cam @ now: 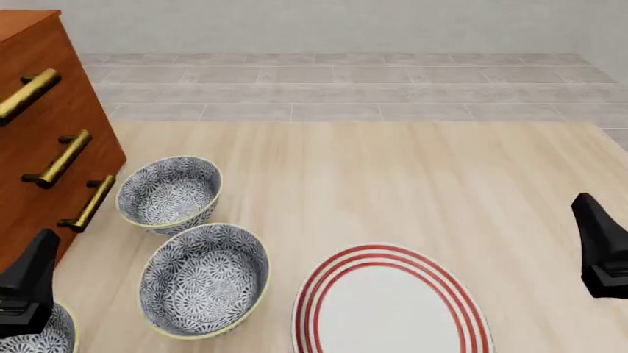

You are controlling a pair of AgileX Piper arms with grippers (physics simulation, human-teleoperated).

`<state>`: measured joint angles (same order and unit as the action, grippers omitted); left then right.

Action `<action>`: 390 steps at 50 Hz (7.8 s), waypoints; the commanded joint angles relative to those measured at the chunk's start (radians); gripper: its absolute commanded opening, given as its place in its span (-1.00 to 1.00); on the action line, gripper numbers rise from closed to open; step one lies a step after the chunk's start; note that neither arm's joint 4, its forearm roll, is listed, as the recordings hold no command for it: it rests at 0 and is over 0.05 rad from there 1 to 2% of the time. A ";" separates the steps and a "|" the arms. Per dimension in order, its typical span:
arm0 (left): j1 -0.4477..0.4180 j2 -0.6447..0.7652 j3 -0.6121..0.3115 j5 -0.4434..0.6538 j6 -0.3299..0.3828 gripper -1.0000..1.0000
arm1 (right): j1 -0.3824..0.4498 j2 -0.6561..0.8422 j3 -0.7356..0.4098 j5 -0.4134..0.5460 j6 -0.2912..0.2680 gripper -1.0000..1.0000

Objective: Pick up the bowl and put it in the front on the plate.

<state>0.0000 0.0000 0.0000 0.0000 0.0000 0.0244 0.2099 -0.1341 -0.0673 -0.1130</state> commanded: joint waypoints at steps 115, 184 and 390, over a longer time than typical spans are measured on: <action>0.000 0.000 0.000 0.000 0.000 1.00 | 0.502 1.396 -1.171 0.217 0.004 1.00; 0.000 0.000 0.000 0.000 0.000 1.00 | 0.614 1.915 -1.914 0.604 0.076 1.00; 0.000 0.000 0.000 0.000 0.000 1.00 | 0.766 2.629 -2.695 0.927 0.208 1.00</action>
<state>0.0000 0.0000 0.0000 0.0000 0.0000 0.7844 2.8267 -2.8273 0.8564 0.0899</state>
